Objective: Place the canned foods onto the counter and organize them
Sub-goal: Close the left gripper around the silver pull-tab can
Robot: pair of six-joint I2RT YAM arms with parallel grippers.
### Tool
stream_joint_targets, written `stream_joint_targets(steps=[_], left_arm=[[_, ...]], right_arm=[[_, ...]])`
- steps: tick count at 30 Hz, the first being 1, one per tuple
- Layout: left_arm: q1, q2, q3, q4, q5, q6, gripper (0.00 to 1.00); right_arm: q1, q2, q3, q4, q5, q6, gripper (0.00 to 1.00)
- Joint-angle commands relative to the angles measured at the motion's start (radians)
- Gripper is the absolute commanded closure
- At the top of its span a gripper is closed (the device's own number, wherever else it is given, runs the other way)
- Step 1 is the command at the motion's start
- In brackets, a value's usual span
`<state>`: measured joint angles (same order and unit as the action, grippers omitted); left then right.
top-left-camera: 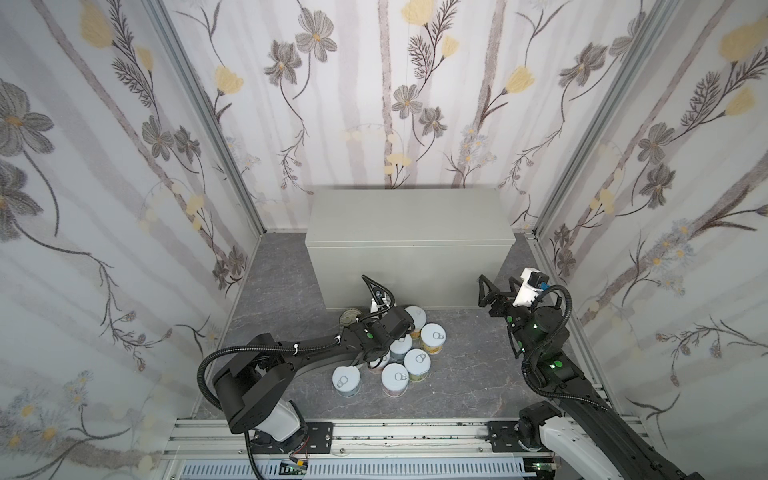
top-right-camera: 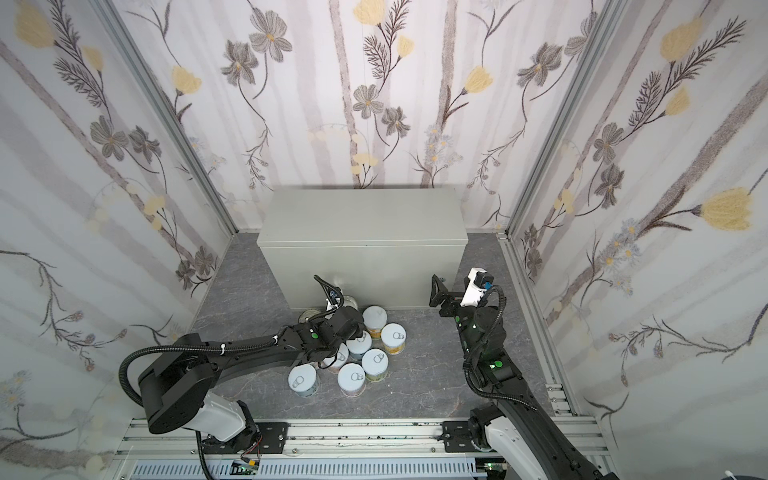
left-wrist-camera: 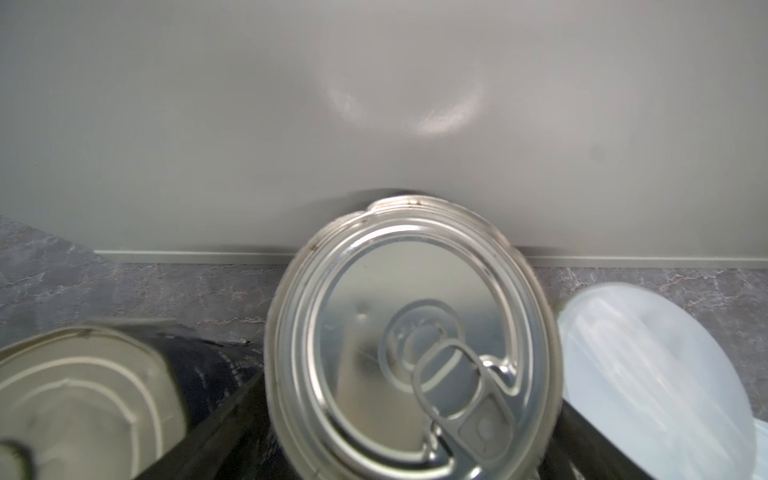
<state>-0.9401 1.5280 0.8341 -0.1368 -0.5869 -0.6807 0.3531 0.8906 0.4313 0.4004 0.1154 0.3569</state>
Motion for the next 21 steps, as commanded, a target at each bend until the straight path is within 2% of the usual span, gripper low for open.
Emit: stream_joint_targets(steps=[1, 8, 12, 21], left_arm=[[0.012, -0.011, -0.015, 0.028, -0.074, 0.006, 0.06], [0.020, -0.032, -0.041, 0.083, -0.045, 0.041, 0.00], [0.019, 0.013, 0.000, 0.038, -0.132, -0.060, 0.00], [-0.002, 0.157, 0.135, -0.061, -0.264, -0.204, 0.00]], right_arm=[[0.001, 0.002, 0.002, 0.003, 0.021, -0.011, 0.00], [0.001, 0.017, 0.005, 0.008, 0.027, -0.012, 0.00], [0.001, 0.030, 0.009, 0.017, 0.023, -0.009, 0.00], [0.001, 0.038, 0.004, 0.017, 0.027, -0.013, 0.00]])
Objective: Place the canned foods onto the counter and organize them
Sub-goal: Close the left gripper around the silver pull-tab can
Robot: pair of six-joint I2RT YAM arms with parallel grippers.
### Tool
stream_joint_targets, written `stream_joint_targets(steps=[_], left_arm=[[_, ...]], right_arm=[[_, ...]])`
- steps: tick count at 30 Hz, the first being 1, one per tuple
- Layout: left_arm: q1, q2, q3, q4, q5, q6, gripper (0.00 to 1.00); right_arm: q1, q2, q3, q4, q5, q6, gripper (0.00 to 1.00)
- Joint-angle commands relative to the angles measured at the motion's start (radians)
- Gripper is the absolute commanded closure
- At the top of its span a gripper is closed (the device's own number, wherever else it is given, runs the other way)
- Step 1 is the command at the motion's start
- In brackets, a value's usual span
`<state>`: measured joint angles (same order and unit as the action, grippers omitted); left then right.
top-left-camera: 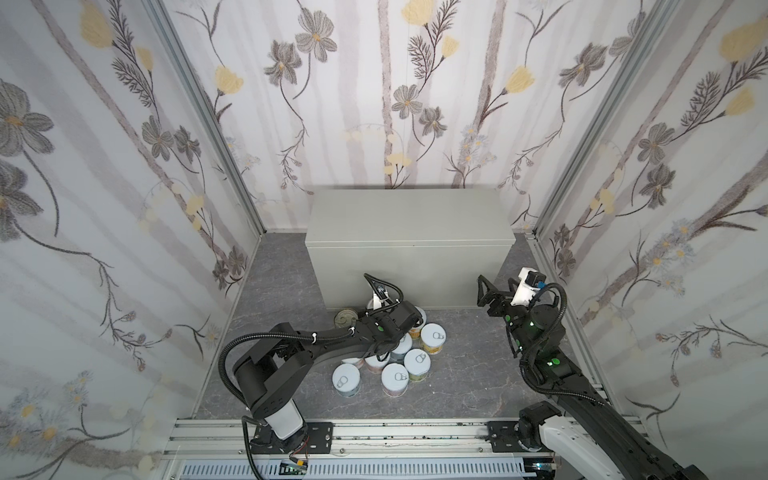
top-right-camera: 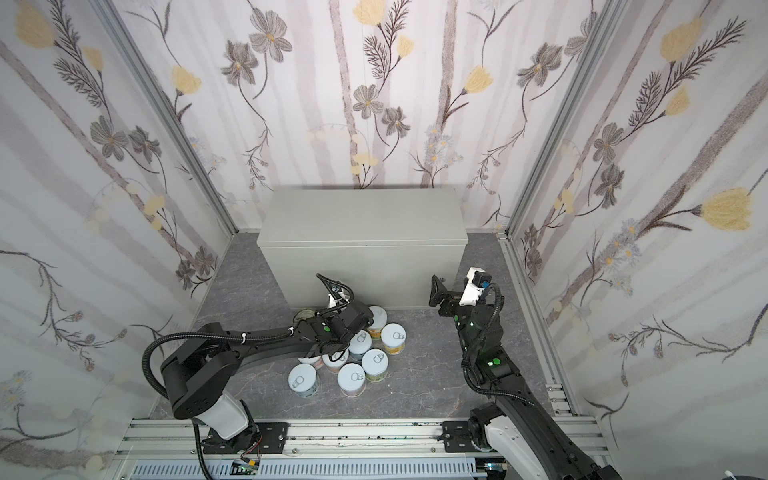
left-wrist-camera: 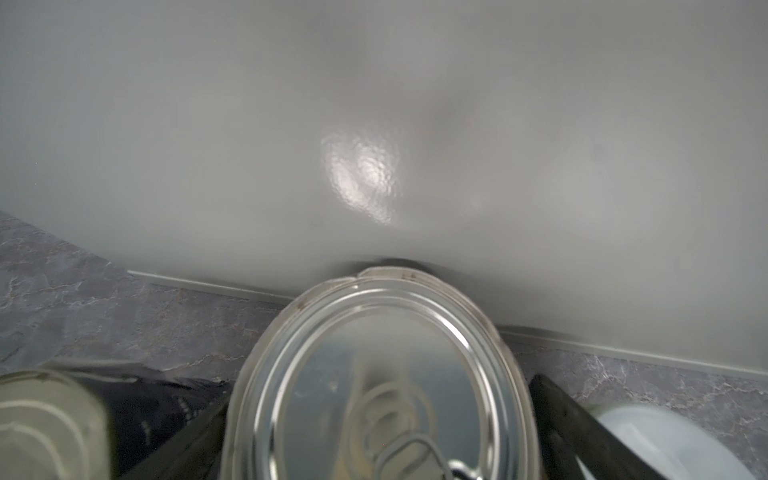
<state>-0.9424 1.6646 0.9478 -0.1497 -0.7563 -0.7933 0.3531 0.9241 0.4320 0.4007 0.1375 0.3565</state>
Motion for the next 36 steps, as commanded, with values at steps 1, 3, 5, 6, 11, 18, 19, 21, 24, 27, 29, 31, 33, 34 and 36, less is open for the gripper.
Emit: stream_joint_targets(steps=[1, 3, 5, 6, 11, 18, 19, 21, 24, 27, 29, 31, 33, 34, 36], left_arm=[[0.000, 0.036, 0.031, -0.052, -0.115, -0.103, 0.00], [0.001, 0.067, 0.053, -0.076, -0.156, -0.132, 0.00], [0.000, 0.094, 0.070, -0.077, -0.179, -0.135, 0.00], [0.000, 0.101, 0.071, -0.071, -0.184, -0.135, 0.00], [0.001, 0.121, 0.057, -0.021, -0.217, -0.134, 0.00], [0.004, 0.165, 0.049, 0.066, -0.229, -0.082, 0.01], [0.005, 0.166, 0.047, 0.075, -0.226, -0.078, 0.02], [0.004, 0.171, 0.039, 0.097, -0.215, -0.070, 0.04], [0.004, 0.180, 0.034, 0.105, -0.220, -0.058, 0.08], [0.002, 0.179, 0.040, 0.067, -0.246, -0.067, 0.13], [0.003, 0.171, 0.034, 0.037, -0.263, -0.087, 0.17], [0.003, 0.160, 0.021, 0.023, -0.265, -0.098, 0.22], [0.003, 0.142, 0.007, 0.013, -0.260, -0.099, 0.28], [0.002, 0.133, 0.000, 0.013, -0.252, -0.090, 0.31], [0.002, 0.110, -0.015, 0.024, -0.223, -0.048, 0.37]], right_arm=[[0.001, 0.004, 0.003, 0.017, 0.005, -0.014, 0.00], [0.001, 0.005, 0.001, 0.017, 0.007, -0.017, 0.00], [0.000, 0.006, 0.002, 0.019, 0.007, -0.022, 0.00], [0.001, 0.007, 0.001, 0.018, 0.007, -0.024, 0.00], [0.001, 0.001, 0.002, 0.008, 0.007, -0.031, 0.00], [0.001, -0.007, 0.002, 0.003, 0.011, -0.039, 0.00], [0.001, -0.007, 0.002, 0.003, 0.012, -0.039, 0.00], [0.001, -0.008, 0.004, 0.003, 0.013, -0.041, 0.00], [0.001, -0.005, 0.005, 0.003, 0.013, -0.042, 0.00], [0.001, -0.005, 0.005, 0.003, 0.013, -0.042, 0.00], [0.001, -0.005, 0.006, 0.003, 0.014, -0.042, 0.00], [0.001, -0.005, 0.006, 0.002, 0.016, -0.044, 0.00], [0.001, -0.004, 0.006, 0.002, 0.018, -0.043, 0.00], [0.001, -0.003, 0.005, 0.002, 0.017, -0.044, 0.00], [0.001, -0.001, 0.006, 0.003, 0.019, -0.044, 0.00]])
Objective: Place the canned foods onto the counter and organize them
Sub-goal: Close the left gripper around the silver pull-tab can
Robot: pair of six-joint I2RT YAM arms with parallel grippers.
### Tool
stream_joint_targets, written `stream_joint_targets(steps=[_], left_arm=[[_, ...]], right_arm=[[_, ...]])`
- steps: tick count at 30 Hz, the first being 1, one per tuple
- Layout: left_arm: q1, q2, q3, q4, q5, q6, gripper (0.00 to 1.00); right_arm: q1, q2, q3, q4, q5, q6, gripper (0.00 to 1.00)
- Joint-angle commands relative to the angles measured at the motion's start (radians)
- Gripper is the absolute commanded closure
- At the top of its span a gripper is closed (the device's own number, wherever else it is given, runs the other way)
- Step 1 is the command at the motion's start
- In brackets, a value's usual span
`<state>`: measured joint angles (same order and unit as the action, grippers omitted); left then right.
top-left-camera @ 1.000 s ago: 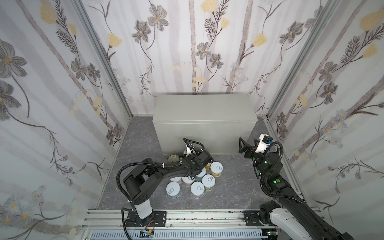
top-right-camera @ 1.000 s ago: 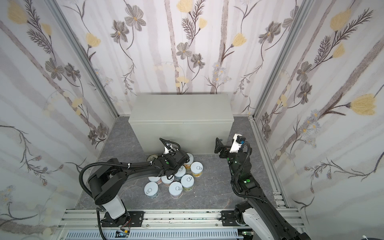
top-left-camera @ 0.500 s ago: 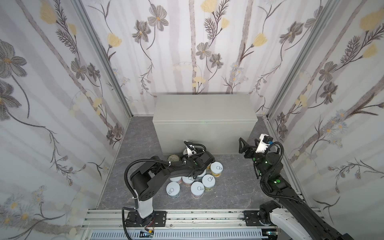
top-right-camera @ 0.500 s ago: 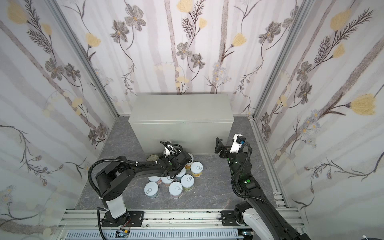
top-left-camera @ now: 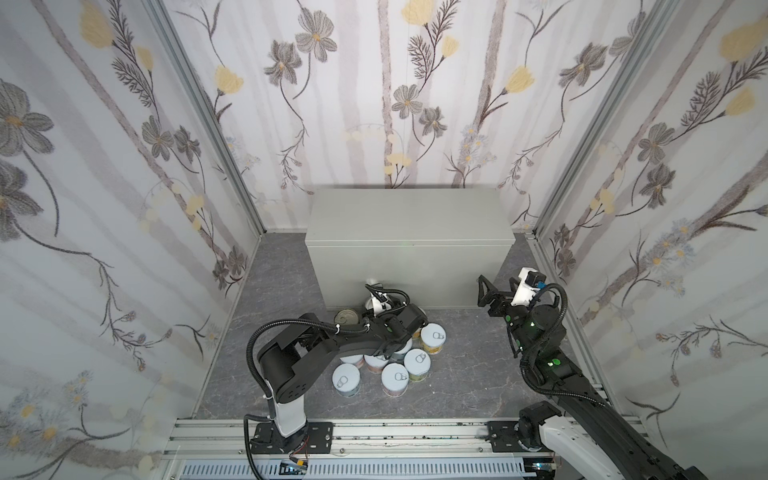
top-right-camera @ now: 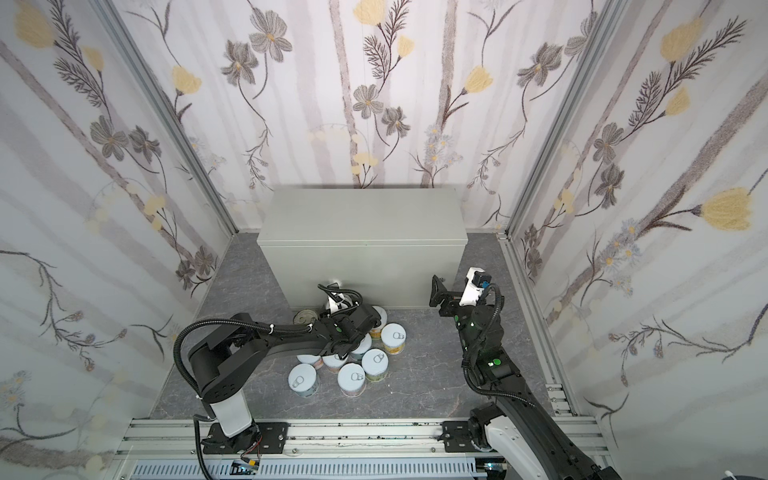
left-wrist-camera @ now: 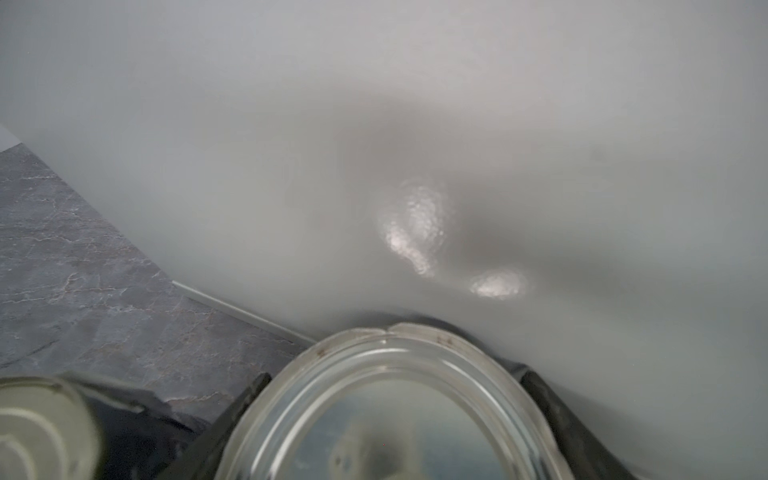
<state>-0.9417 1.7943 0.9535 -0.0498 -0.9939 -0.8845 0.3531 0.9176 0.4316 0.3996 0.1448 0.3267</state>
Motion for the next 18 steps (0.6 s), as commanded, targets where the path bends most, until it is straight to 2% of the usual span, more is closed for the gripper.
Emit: stream_joint_targets(steps=[1, 7, 13, 15, 18], left_arm=[[0.000, -0.034, -0.031, -0.061, 0.031, 0.066, 0.39], [0.000, -0.142, -0.138, 0.091, 0.146, 0.218, 0.51], [-0.001, -0.198, -0.157, 0.084, 0.201, 0.279, 0.83], [0.000, -0.217, -0.160, 0.074, 0.222, 0.285, 1.00], [0.000, -0.255, -0.174, 0.072, 0.246, 0.287, 1.00]], right_arm=[[0.001, 0.007, 0.006, 0.004, 0.012, -0.014, 0.00], [0.001, 0.012, 0.006, 0.004, 0.011, -0.009, 0.00], [0.001, 0.006, 0.006, 0.004, 0.006, -0.002, 0.00], [0.001, 0.003, 0.014, -0.006, -0.013, -0.003, 0.00], [0.001, -0.002, 0.029, -0.020, -0.053, -0.006, 0.00]])
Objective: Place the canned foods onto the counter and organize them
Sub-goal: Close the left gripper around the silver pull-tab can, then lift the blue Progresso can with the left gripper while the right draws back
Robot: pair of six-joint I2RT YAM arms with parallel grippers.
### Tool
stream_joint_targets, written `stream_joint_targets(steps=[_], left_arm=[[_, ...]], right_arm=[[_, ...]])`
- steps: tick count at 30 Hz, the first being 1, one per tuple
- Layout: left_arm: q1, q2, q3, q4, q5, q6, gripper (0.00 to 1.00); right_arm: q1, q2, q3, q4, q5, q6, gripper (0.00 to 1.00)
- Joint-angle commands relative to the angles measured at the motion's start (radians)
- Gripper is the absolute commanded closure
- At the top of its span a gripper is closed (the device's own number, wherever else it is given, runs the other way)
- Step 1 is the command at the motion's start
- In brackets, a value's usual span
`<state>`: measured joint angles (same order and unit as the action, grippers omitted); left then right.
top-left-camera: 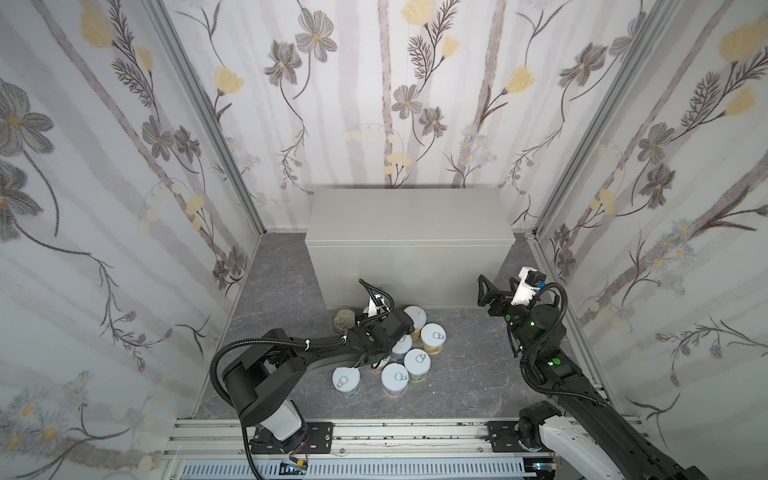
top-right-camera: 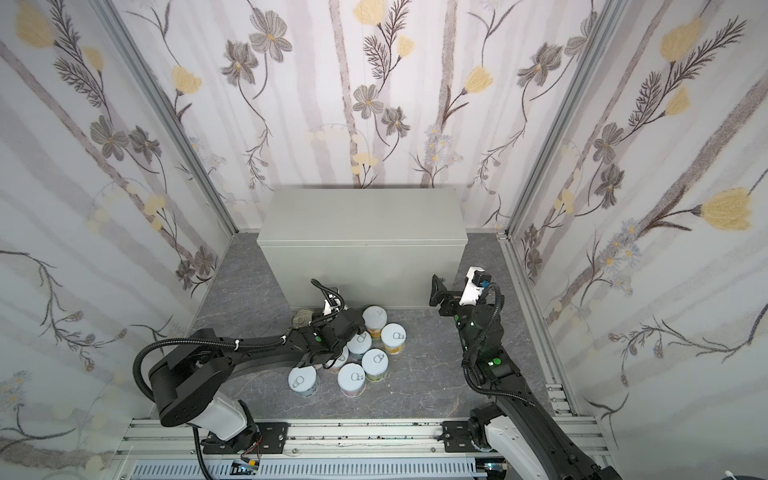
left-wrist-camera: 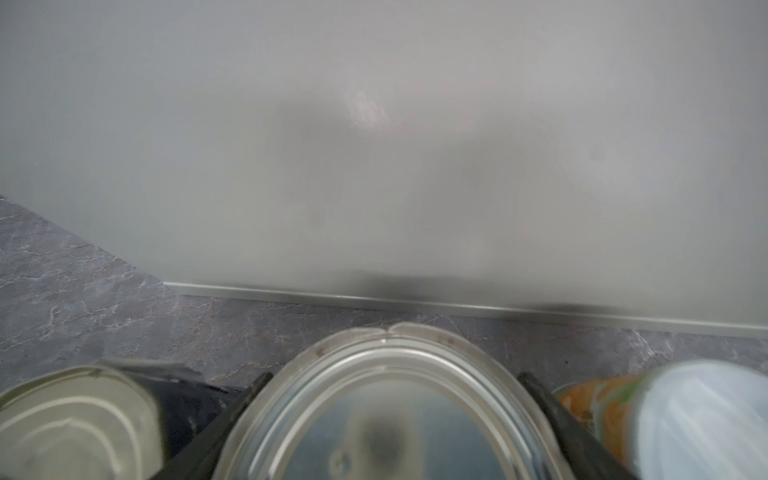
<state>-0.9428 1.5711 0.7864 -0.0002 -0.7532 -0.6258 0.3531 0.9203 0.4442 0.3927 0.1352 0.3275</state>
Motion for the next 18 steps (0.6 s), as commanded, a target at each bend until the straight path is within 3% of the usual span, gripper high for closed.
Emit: stream_joint_targets(steps=[1, 9, 18], left_arm=[[0.000, -0.046, -0.013, 0.025, 0.015, 0.034, 1.00], [0.008, -0.214, -0.064, 0.040, 0.087, 0.097, 1.00], [0.079, -0.427, -0.090, 0.015, 0.265, 0.123, 1.00]], right_arm=[[0.001, -0.007, 0.017, -0.013, -0.055, -0.007, 0.00], [0.004, -0.048, 0.018, 0.015, -0.152, -0.027, 0.00], [0.069, -0.071, 0.016, 0.059, -0.186, -0.070, 0.00]])
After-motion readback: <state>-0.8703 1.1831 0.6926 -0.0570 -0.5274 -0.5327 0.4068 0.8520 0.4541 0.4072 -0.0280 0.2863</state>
